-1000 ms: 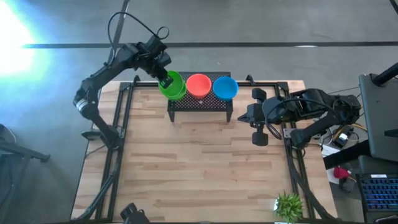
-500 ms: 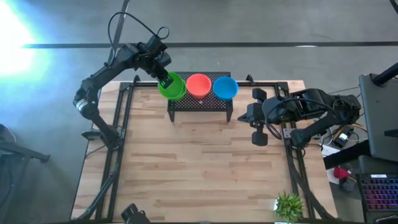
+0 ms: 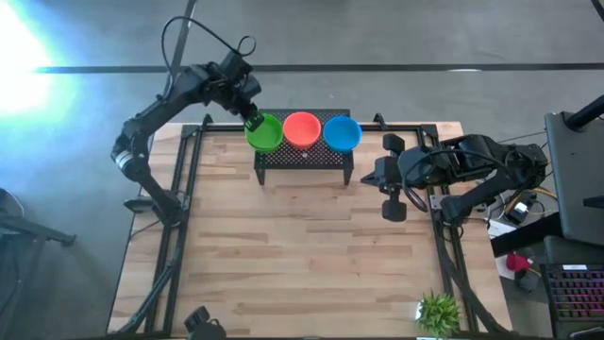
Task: Pick & Place Mini bowls
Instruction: Stack the green bowl on the green bowls on the shelf, then return to Home Position
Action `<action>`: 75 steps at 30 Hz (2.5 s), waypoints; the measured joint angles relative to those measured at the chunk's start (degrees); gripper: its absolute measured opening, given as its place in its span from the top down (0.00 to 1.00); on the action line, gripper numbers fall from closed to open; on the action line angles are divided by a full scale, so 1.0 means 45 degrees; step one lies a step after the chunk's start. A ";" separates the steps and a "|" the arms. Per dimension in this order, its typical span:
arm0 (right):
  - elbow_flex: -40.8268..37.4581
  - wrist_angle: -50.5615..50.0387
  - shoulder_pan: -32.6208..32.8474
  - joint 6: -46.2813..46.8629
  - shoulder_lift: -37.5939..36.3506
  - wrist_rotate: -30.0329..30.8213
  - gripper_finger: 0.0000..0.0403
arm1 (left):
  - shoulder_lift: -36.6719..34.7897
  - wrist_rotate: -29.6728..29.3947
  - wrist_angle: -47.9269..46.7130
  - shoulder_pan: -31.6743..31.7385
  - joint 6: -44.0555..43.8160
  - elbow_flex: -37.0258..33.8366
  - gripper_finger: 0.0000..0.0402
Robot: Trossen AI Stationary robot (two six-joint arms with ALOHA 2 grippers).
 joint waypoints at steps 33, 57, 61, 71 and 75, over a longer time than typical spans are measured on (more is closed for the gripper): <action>0.0000 -0.0010 -0.0024 -0.0506 0.0000 0.0001 0.98 | -0.0131 -0.0726 -0.0916 -0.0440 0.0325 -0.0895 1.00; -0.0525 0.0646 0.1508 0.0733 -0.0030 -0.0014 0.98 | -0.6685 -0.0986 0.3218 -0.5084 0.0825 -0.4205 1.00; -0.1065 0.1571 0.2367 0.0914 -0.0102 -0.0016 0.98 | -0.8223 -0.1020 0.4435 -0.6454 0.1055 -0.6168 1.00; -0.2292 0.3145 0.3596 0.0768 -0.0806 0.0006 0.98 | -1.1337 -0.0985 0.7302 -0.8555 0.1277 -1.0182 1.00; -0.3301 0.4376 0.3655 0.0764 -0.1672 0.0011 0.98 | -1.2407 -0.1001 0.7600 -0.8648 0.1188 -1.1113 1.00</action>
